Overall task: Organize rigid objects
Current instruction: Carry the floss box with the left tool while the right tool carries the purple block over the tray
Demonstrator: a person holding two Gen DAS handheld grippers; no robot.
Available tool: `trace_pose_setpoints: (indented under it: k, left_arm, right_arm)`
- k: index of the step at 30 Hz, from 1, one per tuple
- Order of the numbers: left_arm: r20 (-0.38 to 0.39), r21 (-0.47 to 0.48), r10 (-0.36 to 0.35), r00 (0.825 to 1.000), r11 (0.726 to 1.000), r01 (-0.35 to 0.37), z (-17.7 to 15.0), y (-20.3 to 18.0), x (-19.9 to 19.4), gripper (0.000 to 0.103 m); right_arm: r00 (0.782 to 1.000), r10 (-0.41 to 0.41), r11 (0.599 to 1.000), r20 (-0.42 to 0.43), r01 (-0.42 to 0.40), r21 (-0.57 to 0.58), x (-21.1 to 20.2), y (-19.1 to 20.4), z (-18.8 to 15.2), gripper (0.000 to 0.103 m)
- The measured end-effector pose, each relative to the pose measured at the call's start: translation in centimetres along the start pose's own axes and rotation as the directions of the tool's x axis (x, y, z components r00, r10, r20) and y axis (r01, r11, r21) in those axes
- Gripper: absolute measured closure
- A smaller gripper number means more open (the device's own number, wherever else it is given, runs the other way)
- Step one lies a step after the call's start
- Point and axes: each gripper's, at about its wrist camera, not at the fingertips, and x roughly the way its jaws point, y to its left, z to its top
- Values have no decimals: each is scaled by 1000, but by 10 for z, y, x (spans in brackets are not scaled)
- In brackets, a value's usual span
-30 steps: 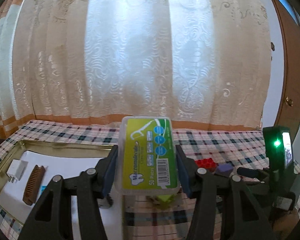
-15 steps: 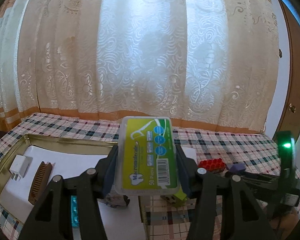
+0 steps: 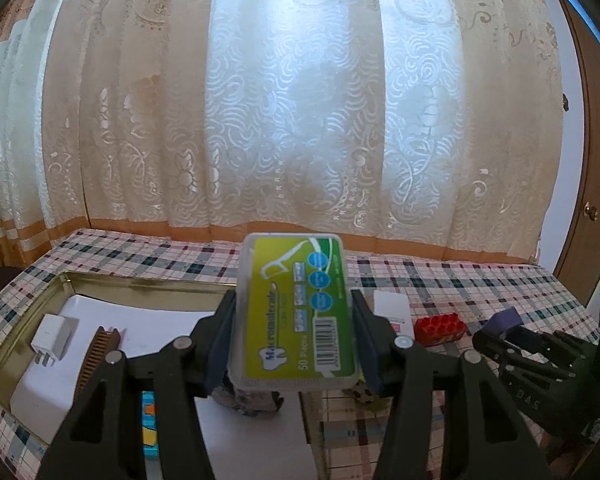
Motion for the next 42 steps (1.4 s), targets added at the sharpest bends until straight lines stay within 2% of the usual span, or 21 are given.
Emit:
trace_pose_setpoints:
  k: [7,16,28,36,42]
  left_arm:
    - [10,24,29,1000,999,-29,0,11,-1,49]
    - [26,25,61,998,998,-61,2,31,-5,49]
    - [38,-7,109,993,994,-109,8,70,-8,49]
    - [42,-66,180,983,982,-177,11,115,-10,49]
    - [27,-91,244,969,966,-241,10,143,-11,49]
  right_arm:
    - [1000,11,1000,25,-11,20,-6,16,3,60]
    - [997,39,999,63,-38,-10,-18,59,6,60]
    - [991,87,996,105,-84,-33,-22,109,16,60]
    - [985,137,990,101,-134,-34,-16,142,16,60]
    - [982,173,983,74,-167,-83,-11,173,8,60]
